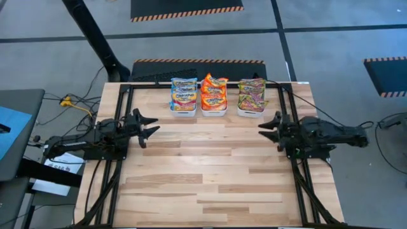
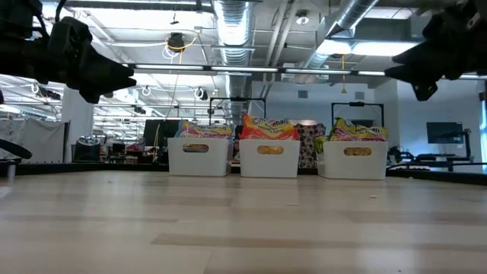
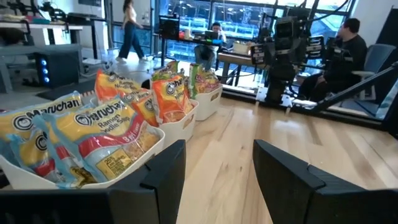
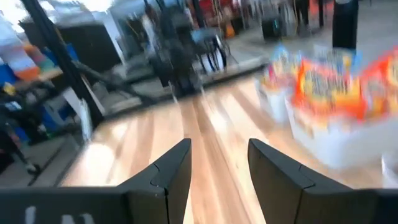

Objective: Sort Maruchan noodles
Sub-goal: Return to Home Position

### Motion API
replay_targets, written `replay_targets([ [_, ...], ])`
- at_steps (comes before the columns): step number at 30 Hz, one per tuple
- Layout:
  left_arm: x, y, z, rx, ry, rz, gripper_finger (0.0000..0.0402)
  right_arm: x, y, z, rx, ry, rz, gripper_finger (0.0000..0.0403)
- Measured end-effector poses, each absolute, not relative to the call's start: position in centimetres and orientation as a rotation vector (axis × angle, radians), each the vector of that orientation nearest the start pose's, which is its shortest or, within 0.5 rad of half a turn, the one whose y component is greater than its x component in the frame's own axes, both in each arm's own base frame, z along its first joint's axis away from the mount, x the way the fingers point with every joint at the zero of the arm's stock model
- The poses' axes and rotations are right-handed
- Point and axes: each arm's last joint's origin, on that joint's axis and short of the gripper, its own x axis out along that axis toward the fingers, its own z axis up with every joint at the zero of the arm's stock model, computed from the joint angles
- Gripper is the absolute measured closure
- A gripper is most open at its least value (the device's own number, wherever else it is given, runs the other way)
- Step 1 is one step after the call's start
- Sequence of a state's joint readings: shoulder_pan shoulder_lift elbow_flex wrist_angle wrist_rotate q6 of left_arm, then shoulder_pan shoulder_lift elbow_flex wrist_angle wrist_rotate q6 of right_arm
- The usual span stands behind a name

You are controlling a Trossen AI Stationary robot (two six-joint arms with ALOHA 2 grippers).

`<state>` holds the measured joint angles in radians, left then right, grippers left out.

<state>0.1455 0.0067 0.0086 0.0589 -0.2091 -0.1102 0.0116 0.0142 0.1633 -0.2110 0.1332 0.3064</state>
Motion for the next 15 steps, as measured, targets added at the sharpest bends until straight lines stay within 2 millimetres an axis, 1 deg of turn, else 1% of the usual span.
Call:
replay_targets([
  [3, 9.5, 2.0, 17.1, -0.118, -0.081, 0.351, 0.0228, 8.9, -0.3, 19.0, 0.324, -0.003, -0.123, 0.0221],
  [6, 9.5, 2.0, 17.1, -0.136, -0.085, 0.349, 0.0228, 9.3, -0.3, 17.9, 0.331, 0.005, -0.124, 0.0221],
  [11, 9.5, 2.0, 17.1, -0.137, -0.085, 0.347, 0.0228, 9.5, -0.2, 17.3, 0.369, -0.017, -0.114, 0.0221],
  [15, 9.5, 2.0, 17.1, -0.118, -0.081, 0.348, 0.0228, 9.7, 0.0, 17.1, 0.377, -0.021, -0.067, 0.0221],
])
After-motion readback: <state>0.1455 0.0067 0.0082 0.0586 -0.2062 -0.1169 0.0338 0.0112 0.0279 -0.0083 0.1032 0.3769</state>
